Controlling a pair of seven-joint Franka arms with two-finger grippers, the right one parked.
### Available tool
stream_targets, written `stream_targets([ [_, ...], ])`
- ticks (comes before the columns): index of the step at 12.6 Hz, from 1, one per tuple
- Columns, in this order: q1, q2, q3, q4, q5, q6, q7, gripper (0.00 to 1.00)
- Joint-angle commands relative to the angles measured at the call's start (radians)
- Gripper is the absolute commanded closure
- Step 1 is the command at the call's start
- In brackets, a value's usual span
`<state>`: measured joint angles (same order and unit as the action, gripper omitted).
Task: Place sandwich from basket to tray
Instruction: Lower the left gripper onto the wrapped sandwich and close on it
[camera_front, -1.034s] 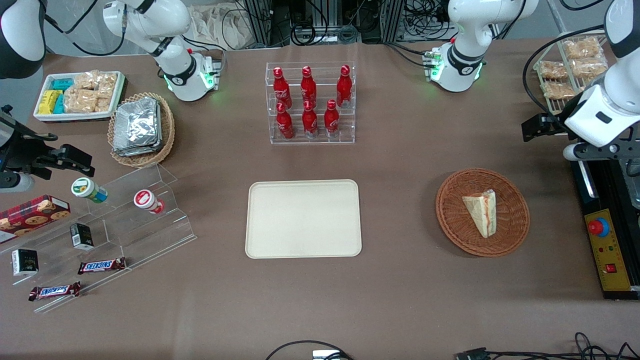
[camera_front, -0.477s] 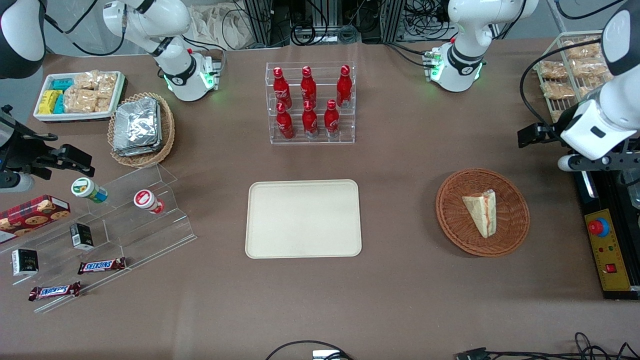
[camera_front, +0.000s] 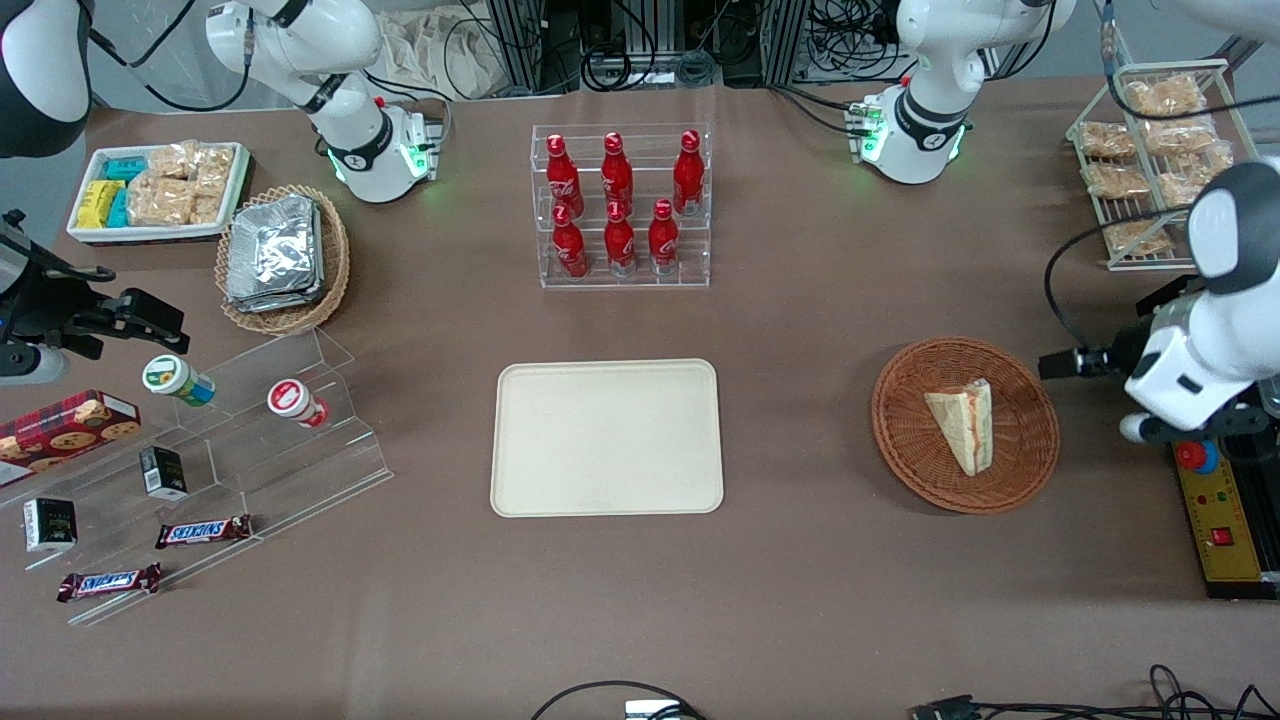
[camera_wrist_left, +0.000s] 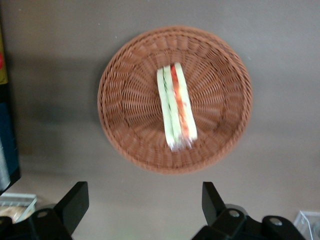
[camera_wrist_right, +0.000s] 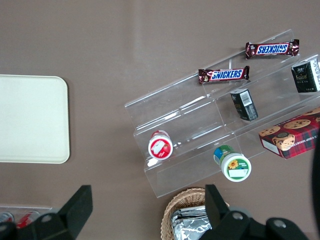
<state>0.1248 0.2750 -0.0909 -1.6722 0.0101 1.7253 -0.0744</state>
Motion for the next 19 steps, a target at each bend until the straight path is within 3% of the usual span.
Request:
stream_targets([
  [1,0.002,0.067,-0.006,-0.061,-0.022,0.133,-0.016,0.00],
  [4,-0.005,0.151,-0.006,-0.100,-0.094,0.224,-0.123,0.00],
  [11,-0.013,0.295,-0.010,-0.155,-0.098,0.356,-0.159,0.00],
  [12,-0.013,0.302,-0.015,-0.162,-0.098,0.375,-0.159,0.08],
  [14,-0.013,0.288,-0.015,-0.161,-0.098,0.364,-0.159,0.81],
  [15,-0.013,0.271,-0.016,-0.161,-0.098,0.358,-0.160,1.00],
  [19,-0.013,0.185,-0.123,-0.098,-0.095,0.252,-0.251,1.00],
])
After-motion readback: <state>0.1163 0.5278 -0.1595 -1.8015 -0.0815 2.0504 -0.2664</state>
